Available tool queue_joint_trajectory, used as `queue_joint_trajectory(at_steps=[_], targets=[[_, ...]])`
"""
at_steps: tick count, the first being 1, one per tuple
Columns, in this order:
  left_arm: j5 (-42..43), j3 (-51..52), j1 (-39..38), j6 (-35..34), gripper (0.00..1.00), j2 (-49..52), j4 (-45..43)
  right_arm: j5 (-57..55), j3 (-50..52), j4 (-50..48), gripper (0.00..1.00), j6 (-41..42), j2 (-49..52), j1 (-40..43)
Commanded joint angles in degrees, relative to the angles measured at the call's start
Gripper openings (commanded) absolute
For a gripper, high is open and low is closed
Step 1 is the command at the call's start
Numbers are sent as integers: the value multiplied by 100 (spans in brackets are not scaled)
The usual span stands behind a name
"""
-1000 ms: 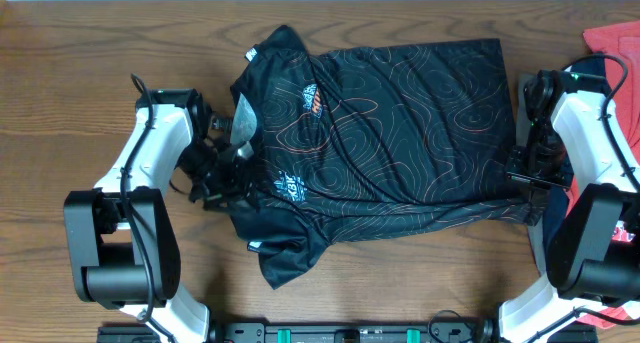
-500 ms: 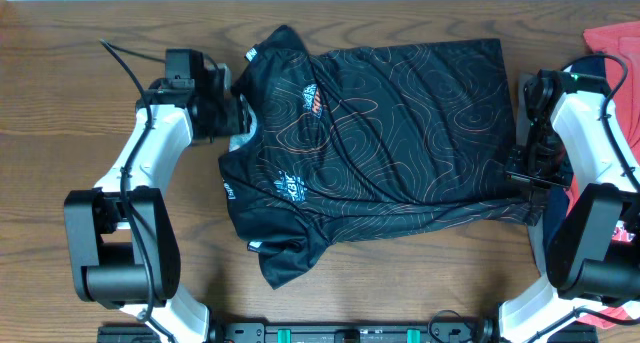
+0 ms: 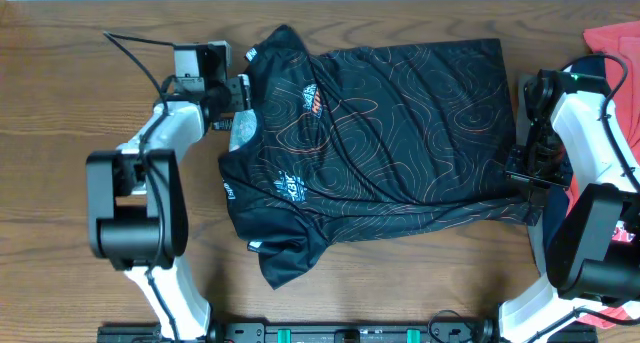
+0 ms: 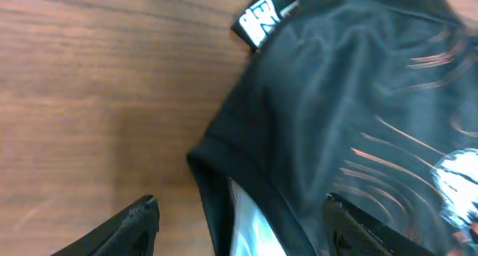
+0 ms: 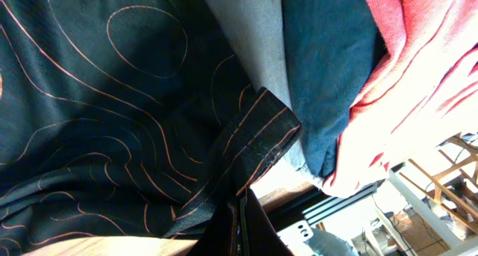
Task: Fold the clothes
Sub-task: 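Smooth the shirt's left and right edges with both grippers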
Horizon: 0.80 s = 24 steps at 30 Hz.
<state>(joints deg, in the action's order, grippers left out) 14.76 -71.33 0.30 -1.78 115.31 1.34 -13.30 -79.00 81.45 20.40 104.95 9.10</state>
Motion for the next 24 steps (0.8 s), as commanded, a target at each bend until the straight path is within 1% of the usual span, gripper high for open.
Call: queue_joint_trajectory(at_steps=[1, 6, 7, 8, 9, 10, 11, 12, 15, 19, 21, 24], targets=[[-48, -44, -7, 68, 71, 212, -361, 2, 4, -11, 1, 101, -46, 68], [-46, -59, -57, 63, 69, 573, -807, 2, 4, -28, 1, 101, -46, 68], [-48, -59, -68, 63, 64, 623, -833, 2, 4, -28, 1, 101, -46, 68], [-48, -59, -74, 63, 58, 662, -835, 2, 4, -31, 1, 103, -46, 68], [-50, -59, -76, 66, 47, 688, -835, 2, 4, -39, 1, 103, -46, 68], [-50, -59, -74, 63, 30, 704, -833, 2, 4, -48, 1, 103, -46, 68], [-48, -59, -68, 63, 10, 704, -835, 2, 4, -55, 1, 103, -46, 68], [-46, -59, -59, 61, 6, 682, -833, 2, 4, -59, 1, 103, -46, 68], [-48, -83, -7, 63, 6, 496, -673, 2, 4, -92, 1, 103, -46, 68], [-52, -120, 249, 61, 6, -153, -61, 2, 4, -111, 1, 103, -46, 68], [-96, -120, 472, 61, 6, -619, 612, 2, 4, -111, 1, 103, -46, 68], [-474, -118, 748, -4, 6, -1021, 1746, 2, 4, -111, 1, 101, -46, 68]])
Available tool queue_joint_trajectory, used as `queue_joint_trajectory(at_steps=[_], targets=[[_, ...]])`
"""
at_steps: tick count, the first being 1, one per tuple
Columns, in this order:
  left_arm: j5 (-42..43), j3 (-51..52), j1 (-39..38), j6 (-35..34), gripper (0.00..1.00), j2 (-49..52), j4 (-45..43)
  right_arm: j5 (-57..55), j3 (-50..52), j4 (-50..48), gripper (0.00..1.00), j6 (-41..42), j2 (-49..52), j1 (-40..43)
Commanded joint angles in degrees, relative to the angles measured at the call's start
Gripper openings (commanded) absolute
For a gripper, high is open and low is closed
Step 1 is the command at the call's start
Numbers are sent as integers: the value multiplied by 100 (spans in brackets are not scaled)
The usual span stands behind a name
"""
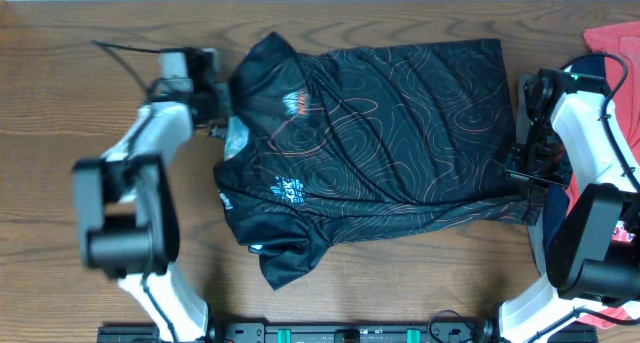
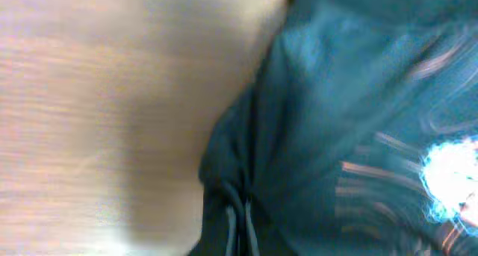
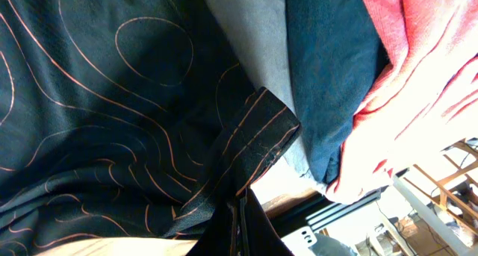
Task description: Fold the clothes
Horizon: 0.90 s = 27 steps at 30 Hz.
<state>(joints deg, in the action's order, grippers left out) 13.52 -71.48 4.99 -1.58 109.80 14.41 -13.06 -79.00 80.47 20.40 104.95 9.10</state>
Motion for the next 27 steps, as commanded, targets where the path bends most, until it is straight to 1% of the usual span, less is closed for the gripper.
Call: queue_joint_trajectory(at_steps=[1, 3, 5, 8, 9, 10, 11, 12, 15, 17, 19, 21, 24, 27], targets=[[-413, -103, 345, -72, 6, -501, 717, -24, 4, -13, 1, 101, -46, 68], [-424, -101, 468, -68, 6, -483, 1176, -24, 4, -15, 1, 101, -46, 68], [-577, -101, 564, -70, 6, -415, 1443, -24, 4, -13, 1, 98, -46, 68], [-737, -101, 632, -127, 6, -369, 1432, -24, 4, -9, 1, 96, -46, 68], [-730, -101, 629, -129, 8, -367, 1329, -24, 4, -9, 1, 96, -46, 68], [-730, -101, 629, -127, 41, -367, 1191, -24, 4, -9, 1, 96, -46, 68], [-730, -103, 627, -122, 55, -367, 1084, -24, 4, -9, 1, 96, -46, 68], [-699, -103, 625, -109, 63, -367, 1008, -22, 4, -9, 1, 96, -46, 68], [-483, -138, 623, -111, 66, -380, 1060, -22, 4, 11, 1, 96, -46, 68], [-146, -142, 601, -109, 68, -409, 1274, -24, 4, 9, 1, 68, -46, 68], [240, -142, 586, -111, 75, -461, 1646, -22, 4, -11, 1, 55, -46, 68], [702, -142, 555, -129, 99, -538, 2286, -24, 4, -35, 1, 52, -46, 68], [1130, -142, 485, -415, 98, -592, 3305, -22, 4, -79, 1, 52, -46, 68], [1292, -138, 372, -625, 98, -595, 4109, -22, 4, -144, 1, 52, -46, 68]])
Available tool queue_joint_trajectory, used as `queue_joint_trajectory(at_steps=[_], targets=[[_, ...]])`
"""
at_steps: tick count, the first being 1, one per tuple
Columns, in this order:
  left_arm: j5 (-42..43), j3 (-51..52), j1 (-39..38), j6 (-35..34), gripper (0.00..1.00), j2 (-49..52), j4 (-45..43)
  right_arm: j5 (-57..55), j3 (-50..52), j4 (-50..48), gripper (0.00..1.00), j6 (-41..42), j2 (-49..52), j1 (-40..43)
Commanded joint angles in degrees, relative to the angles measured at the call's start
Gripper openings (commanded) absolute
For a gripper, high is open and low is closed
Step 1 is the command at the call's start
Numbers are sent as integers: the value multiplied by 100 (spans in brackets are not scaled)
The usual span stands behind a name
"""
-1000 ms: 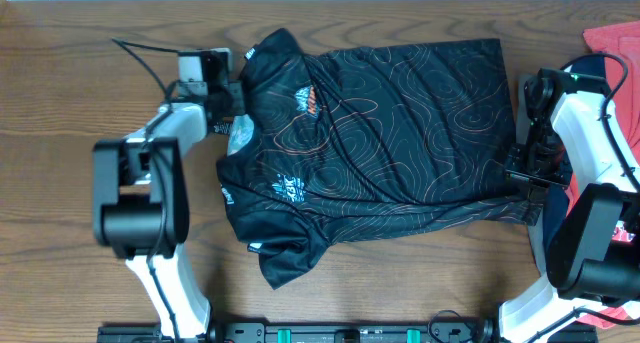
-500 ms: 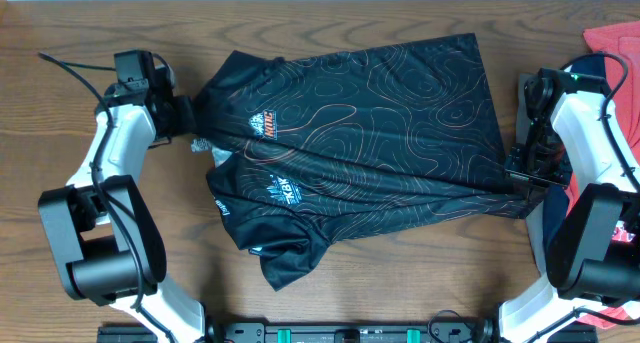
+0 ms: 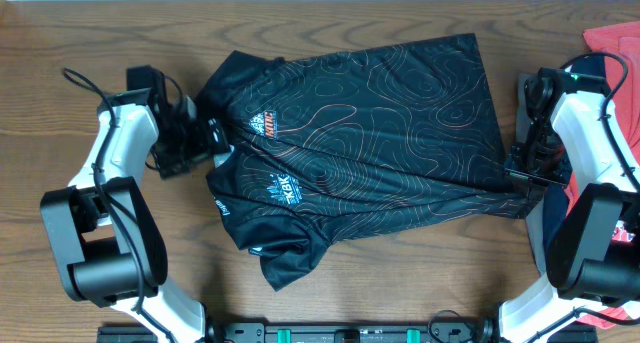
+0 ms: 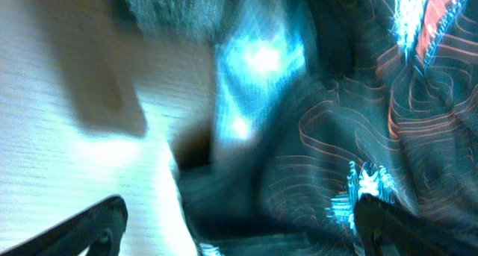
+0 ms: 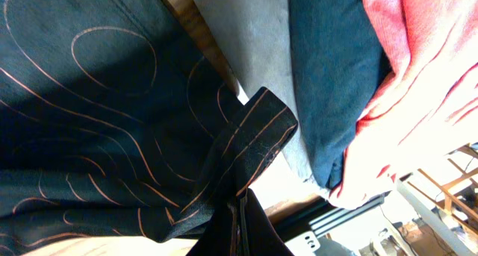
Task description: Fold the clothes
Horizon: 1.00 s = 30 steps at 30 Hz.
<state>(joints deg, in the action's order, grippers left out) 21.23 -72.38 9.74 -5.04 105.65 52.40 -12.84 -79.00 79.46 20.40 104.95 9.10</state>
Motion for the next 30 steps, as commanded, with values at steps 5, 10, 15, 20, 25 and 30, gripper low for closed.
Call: queue_joint_trajectory(at_steps=[5, 10, 15, 20, 25, 30], targets=[[485, 92, -363, -286, 98, -179, 579, -42, 4, -63, 1, 11, -46, 68], [-92, 586, -511, -813, 98, -179, 225, -44, 4, -55, 1, 11, -46, 68], [-96, 1191, -518, -1012, 99, -179, -413, -42, 4, -66, 1, 11, -46, 68], [-98, 1416, -516, -1005, 37, -177, -1145, 4, 4, -177, 1, 13, -46, 61], [-181, 1178, -374, -1010, 6, -177, -2004, 380, 4, -459, 1, 13, -46, 57], [-444, 317, 13, -1010, 6, -177, -2116, 793, 4, -901, 1, 13, -46, 15]])
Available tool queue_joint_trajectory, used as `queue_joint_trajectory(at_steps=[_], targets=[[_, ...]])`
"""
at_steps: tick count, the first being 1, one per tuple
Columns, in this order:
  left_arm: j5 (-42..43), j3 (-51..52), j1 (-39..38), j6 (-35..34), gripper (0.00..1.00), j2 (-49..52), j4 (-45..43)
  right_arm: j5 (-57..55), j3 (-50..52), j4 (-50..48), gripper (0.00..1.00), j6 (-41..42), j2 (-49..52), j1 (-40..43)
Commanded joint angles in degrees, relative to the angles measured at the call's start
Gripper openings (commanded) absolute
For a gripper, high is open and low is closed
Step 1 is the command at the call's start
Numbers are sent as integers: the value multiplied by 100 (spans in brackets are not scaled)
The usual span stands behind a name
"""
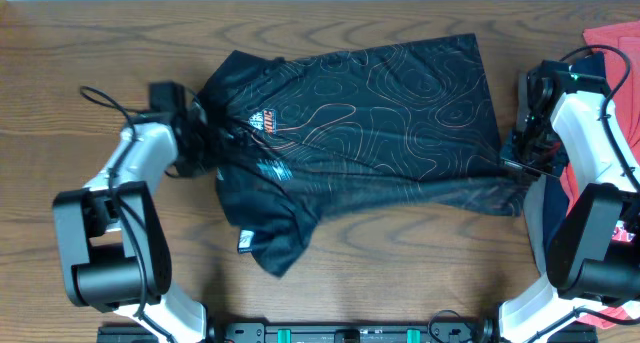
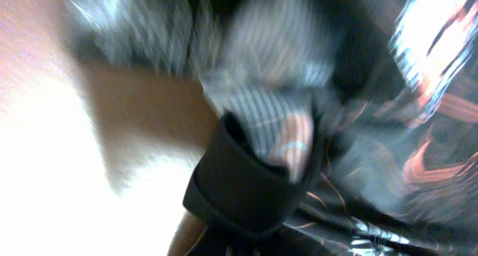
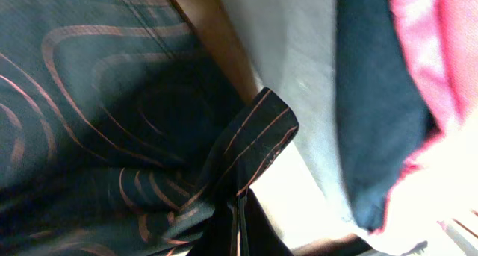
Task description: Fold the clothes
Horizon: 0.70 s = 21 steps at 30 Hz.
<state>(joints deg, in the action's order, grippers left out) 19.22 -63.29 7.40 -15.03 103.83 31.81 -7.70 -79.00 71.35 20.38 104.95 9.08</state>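
A black shirt [image 1: 380, 113] with orange contour lines lies spread across the wooden table [image 1: 60, 43], its collar end to the left. My left gripper [image 1: 203, 148] is at that left edge near the collar, shut on a fold of the black fabric [image 2: 254, 196]; this view is blurred. My right gripper [image 1: 518, 168] is shut on the striped hem corner [image 3: 258, 140] at the shirt's lower right. One short sleeve [image 1: 275, 238] hangs out at the lower left.
A pile of other clothes lies at the table's right edge beside my right arm: a red garment [image 1: 612, 35], with grey cloth [image 3: 299, 69] and dark blue cloth [image 3: 377, 99] under it. The table's front rail [image 1: 350, 333] runs along the bottom.
My left gripper, open beside the collar before, is now shut on the shirt's left edge. The shirt's lower edge has shifted up and the sleeve moved. The right gripper rose slightly, still holding the hem.
My left gripper was open at the collar at the upper left, then shut on it. Then the shirt lay shifted leftward and turned, with the gripper open lower beside the collar. Now it grips the left edge. My right gripper held the hem corner throughout.
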Motion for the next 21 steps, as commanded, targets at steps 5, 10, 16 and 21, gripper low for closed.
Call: queue_joint_trajectory(at_steps=[5, 10, 16, 21], targets=[[-236, -1040, 367, -7, 30, 4, 28, 391, 4, -334, 1, 15, -46, -221], [-208, -1040, 339, -9, 82, 4, 1093, 302, 4, -372, 1, 15, -46, -485], [-173, -929, 173, -7, 96, 4, 2699, 46, 4, -391, 1, 15, -46, -514], [-175, -678, -160, 17, 96, 4, 2597, -68, 4, -354, 1, 15, -46, -468]])
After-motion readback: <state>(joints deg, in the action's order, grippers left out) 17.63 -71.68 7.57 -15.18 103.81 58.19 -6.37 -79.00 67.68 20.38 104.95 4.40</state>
